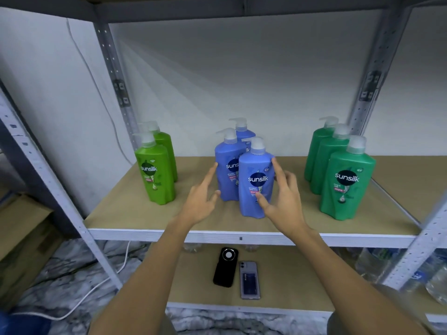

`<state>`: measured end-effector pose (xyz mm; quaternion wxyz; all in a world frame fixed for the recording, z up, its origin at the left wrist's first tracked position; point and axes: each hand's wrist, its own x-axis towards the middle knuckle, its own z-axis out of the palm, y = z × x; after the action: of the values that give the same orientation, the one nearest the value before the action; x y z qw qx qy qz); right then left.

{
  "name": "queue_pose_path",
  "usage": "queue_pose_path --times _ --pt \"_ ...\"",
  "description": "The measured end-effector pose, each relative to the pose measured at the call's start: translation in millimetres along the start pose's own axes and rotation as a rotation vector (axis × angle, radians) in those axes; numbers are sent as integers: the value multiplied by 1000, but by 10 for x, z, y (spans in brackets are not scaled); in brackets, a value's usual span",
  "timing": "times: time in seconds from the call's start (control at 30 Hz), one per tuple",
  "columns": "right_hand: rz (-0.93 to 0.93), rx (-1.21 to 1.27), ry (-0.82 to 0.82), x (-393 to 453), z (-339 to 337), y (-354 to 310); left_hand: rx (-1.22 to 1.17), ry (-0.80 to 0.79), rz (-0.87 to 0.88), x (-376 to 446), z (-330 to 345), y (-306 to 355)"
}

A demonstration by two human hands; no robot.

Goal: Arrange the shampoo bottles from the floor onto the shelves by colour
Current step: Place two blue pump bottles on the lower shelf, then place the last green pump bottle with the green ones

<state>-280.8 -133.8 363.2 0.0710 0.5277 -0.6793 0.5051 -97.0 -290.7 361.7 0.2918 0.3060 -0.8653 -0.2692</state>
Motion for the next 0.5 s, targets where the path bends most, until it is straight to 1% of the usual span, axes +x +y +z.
queue_pose_path --times 0.07,0.17,0.23,0.37,0.43,0.5 --pt "17 0 35 -104 57 -75 28 -45 -55 -144 -21 -76" --pt "71 39 54 -248 137 -218 56 -125 -182 -449 -20 -286" --pt "102 71 48 -365 213 -286 98 -142 -186 -712 -22 -382" --pt "143 151 -121 -699 428 -374 84 -48 -90 -1270 -78 -436" --pt "154 182 -208 -874 545 -446 83 -31 -110 -1572 -120 -536" --pt "153 208 -276 -1034 685 -528 104 -44 -178 -1882 -183 -681"
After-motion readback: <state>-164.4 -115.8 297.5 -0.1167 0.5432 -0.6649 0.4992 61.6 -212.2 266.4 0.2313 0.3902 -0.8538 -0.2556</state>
